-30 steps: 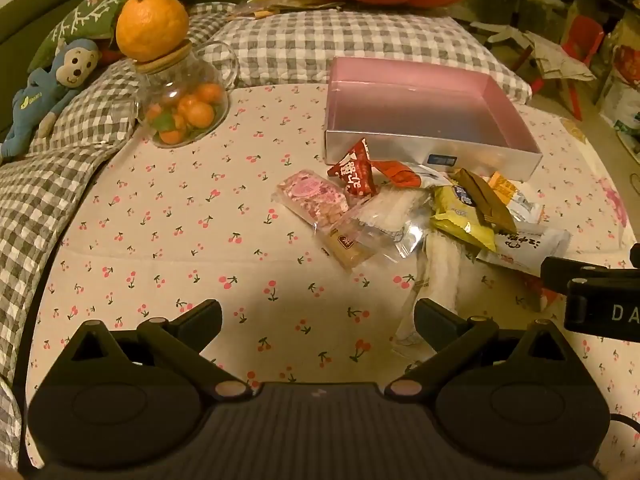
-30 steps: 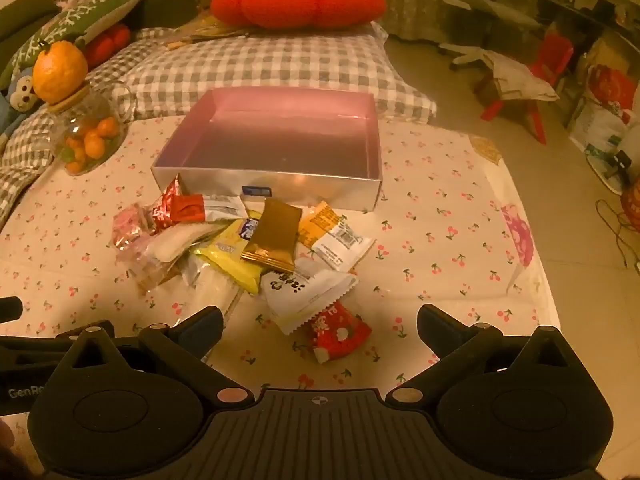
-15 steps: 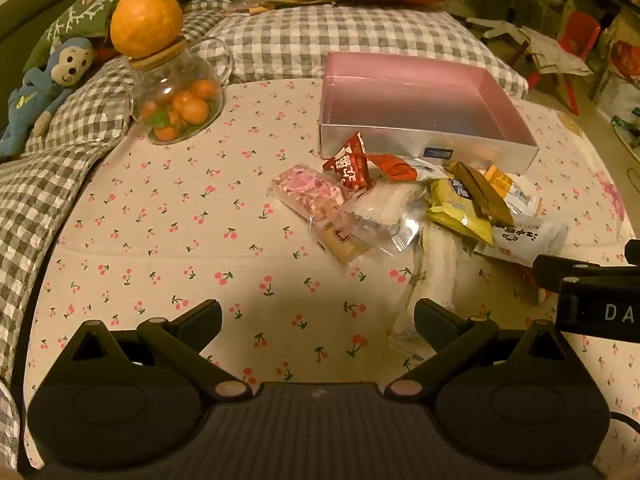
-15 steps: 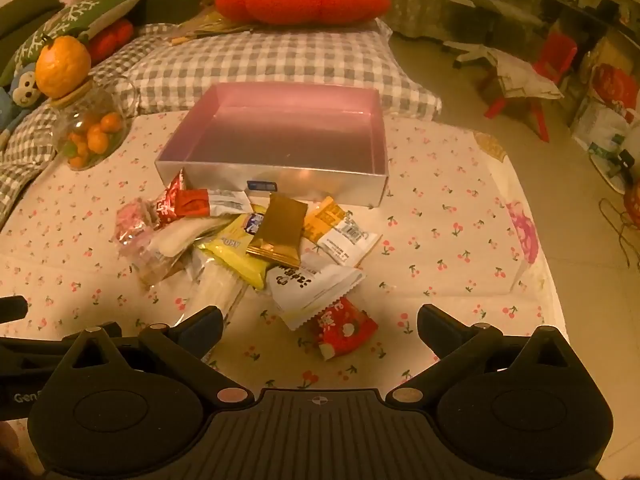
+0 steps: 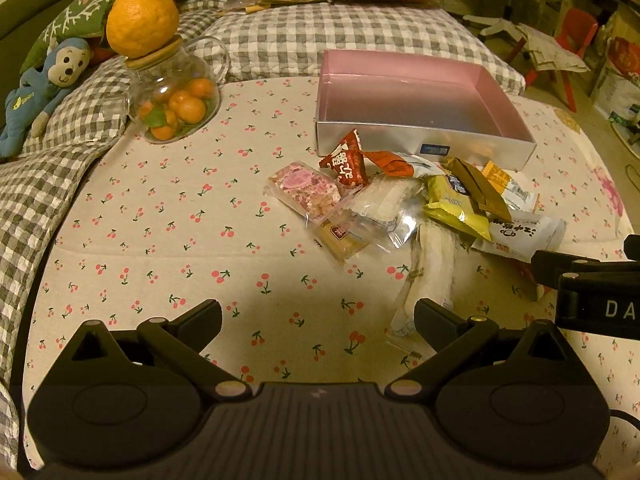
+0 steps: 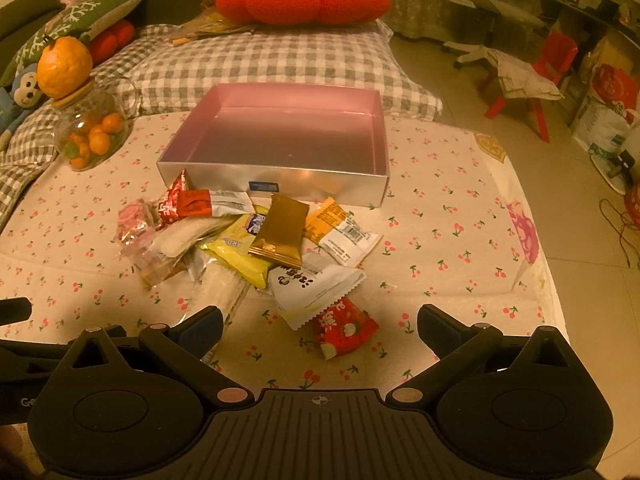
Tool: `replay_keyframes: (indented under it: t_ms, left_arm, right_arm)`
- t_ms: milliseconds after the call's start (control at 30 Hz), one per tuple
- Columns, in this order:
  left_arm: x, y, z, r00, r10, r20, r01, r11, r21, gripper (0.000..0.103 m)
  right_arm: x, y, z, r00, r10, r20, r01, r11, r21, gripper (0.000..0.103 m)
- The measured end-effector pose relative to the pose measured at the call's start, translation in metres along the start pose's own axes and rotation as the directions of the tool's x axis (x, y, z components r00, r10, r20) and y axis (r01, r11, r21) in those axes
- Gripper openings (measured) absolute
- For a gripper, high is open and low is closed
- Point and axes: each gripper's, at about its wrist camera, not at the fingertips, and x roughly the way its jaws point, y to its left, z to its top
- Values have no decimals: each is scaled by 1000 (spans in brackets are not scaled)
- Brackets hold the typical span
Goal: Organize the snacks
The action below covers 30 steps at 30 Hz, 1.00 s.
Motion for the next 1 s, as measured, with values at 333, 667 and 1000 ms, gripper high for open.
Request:
replay_keyframes:
  t_ms: [333,667,1000]
  left_arm:
    - [0,-1,-1,1000,1,1,-1,1000,1,103]
    - [1,-3,-1,1000,0,0,0,1000,5,103]
    - [1,-3,-1,1000,0,-1,0,1000,5,103]
  right_arm:
    - [0,0,0,1000,1,1,-1,1000,0,103]
    - [0,2,0,1000,1,1,-1,1000,1,103]
    - [-1,1,0,1000,1,2,-1,1000,2,103]
